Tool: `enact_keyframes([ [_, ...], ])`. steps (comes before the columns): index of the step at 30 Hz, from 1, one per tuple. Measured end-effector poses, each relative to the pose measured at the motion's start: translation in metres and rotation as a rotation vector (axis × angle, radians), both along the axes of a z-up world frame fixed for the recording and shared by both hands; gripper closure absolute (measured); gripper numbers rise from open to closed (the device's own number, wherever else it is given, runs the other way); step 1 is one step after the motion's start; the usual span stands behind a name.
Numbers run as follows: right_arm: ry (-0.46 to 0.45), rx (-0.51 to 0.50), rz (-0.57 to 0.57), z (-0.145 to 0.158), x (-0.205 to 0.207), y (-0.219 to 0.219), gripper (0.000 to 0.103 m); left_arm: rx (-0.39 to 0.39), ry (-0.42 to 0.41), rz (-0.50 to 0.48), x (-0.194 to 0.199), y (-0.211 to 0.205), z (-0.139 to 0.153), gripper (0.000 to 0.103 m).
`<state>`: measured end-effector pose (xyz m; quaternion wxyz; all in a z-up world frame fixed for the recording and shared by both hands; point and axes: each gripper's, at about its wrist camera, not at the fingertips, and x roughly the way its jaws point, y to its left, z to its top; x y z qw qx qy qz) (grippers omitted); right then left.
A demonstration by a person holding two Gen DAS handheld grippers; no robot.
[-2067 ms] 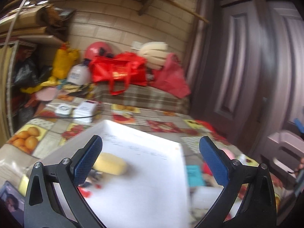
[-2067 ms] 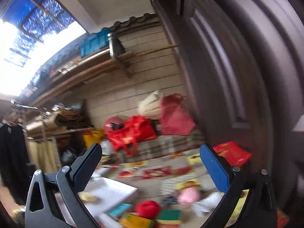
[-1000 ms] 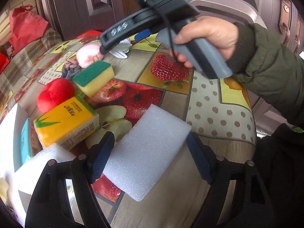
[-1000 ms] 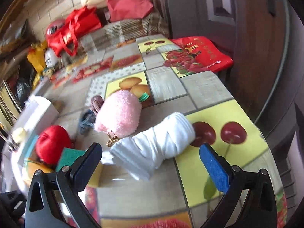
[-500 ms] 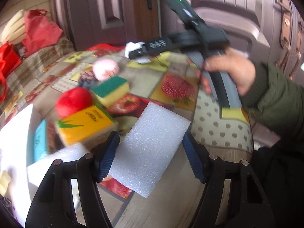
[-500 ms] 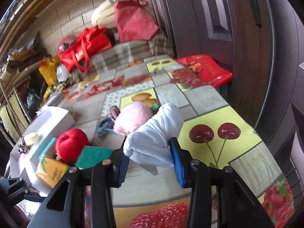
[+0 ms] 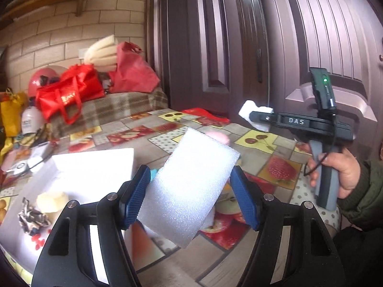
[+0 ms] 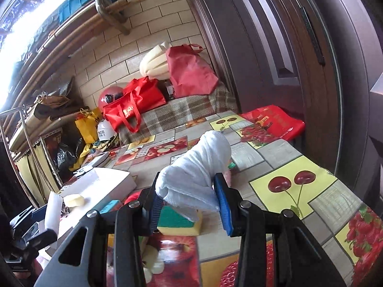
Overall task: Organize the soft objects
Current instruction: 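Lower the towel and foam block into the white tray and open both tools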
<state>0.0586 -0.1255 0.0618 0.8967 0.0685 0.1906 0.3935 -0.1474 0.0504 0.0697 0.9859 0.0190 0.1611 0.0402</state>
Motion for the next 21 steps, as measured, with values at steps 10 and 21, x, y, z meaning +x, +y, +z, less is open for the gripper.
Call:
enact_keyframes([
  [10, -0.092, -0.039, 0.067, 0.004, -0.031, 0.027, 0.062, 0.024, -0.004, 0.095, -0.023, 0.028, -0.005, 0.034],
  [21, -0.184, -0.097, 0.195, 0.003, -0.065, 0.067, 0.062, -0.077, -0.032, 0.245, -0.048, 0.083, -0.009, 0.034],
])
